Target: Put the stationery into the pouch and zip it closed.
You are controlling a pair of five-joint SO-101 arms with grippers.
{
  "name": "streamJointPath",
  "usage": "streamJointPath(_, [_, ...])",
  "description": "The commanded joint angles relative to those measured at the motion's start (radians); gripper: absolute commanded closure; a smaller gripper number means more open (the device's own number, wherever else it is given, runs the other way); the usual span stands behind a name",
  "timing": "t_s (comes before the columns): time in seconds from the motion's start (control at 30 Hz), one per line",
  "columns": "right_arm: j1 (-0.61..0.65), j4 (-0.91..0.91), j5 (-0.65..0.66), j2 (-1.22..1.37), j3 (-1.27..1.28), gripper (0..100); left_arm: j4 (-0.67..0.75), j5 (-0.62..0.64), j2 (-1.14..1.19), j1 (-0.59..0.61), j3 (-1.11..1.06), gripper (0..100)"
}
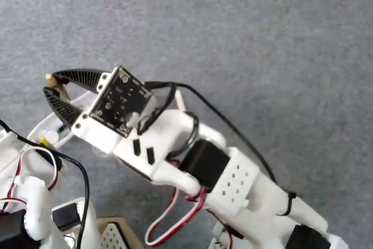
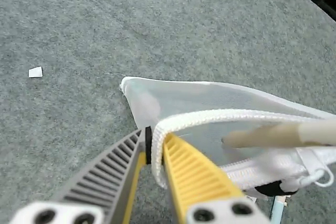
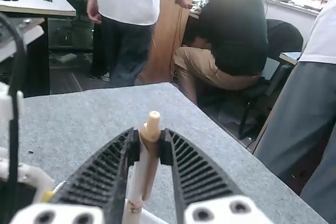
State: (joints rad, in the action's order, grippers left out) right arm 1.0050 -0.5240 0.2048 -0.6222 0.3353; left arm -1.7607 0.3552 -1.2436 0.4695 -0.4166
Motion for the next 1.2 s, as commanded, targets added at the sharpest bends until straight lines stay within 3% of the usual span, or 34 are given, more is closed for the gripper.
streamJointPath(0.0, [-0.020,0.000,0.011,-0.039,-0.005,97.5,0.002,-0.006,0.002,-0.010,0.030,97])
streamJointPath(0.2, [-0.020,-0.149,0.005,-0.058,-0.008,80.8,0.002,-0.006,0.002,-0.010,0.030,97])
streamJointPath(0.6, [-0.029,-0.164,0.005,-0.087,-0.024,81.5,0.002,-0.006,0.002,-0.010,0.030,97])
streamJointPath(0.77, [-0.180,-0.235,-0.012,-0.107,-0.024,81.5,0.000,-0.006,0.005,-0.010,0.039,97])
streamJointPath(0.9, [-0.359,-0.338,-0.126,-0.157,-0.019,81.2,-0.002,-0.002,0.009,-0.016,0.094,97])
streamJointPath(1.17, [-0.491,-0.493,-0.146,-0.232,0.114,81.3,-0.002,0.094,0.068,-0.228,0.294,97])
